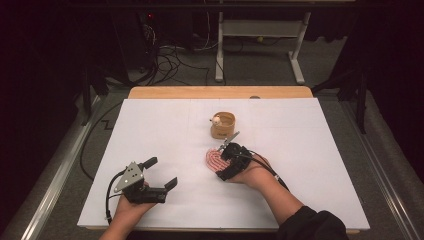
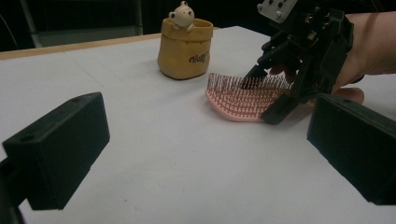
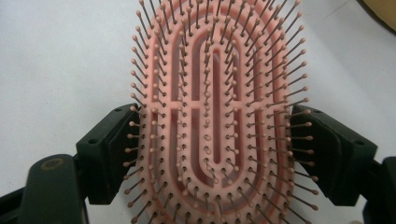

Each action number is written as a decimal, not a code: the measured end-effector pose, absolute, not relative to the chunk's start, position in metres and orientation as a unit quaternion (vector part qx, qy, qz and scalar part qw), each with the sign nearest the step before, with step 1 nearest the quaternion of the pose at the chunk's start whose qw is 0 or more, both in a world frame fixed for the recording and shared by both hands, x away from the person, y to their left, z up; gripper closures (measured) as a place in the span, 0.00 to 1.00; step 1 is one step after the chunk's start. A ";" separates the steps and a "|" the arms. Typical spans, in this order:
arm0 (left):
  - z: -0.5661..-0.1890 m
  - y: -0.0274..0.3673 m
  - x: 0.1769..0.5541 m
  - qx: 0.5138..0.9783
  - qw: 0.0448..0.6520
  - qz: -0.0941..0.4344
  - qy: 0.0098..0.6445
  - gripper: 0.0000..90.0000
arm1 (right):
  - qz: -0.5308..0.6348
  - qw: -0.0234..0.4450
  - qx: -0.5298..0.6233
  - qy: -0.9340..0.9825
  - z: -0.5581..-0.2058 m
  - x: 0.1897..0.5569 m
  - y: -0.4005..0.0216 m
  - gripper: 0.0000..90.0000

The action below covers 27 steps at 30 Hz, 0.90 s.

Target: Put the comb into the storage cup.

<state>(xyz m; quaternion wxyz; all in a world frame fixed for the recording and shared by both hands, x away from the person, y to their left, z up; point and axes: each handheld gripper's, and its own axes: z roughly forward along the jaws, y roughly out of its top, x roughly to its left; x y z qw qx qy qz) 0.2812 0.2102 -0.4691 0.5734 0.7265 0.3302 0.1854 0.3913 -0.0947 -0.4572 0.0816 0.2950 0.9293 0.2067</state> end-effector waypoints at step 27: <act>-0.469 0.211 0.281 0.727 0.573 0.188 0.329 0.00 | 0.270 0.107 0.296 0.910 -0.431 0.380 -0.118 0.22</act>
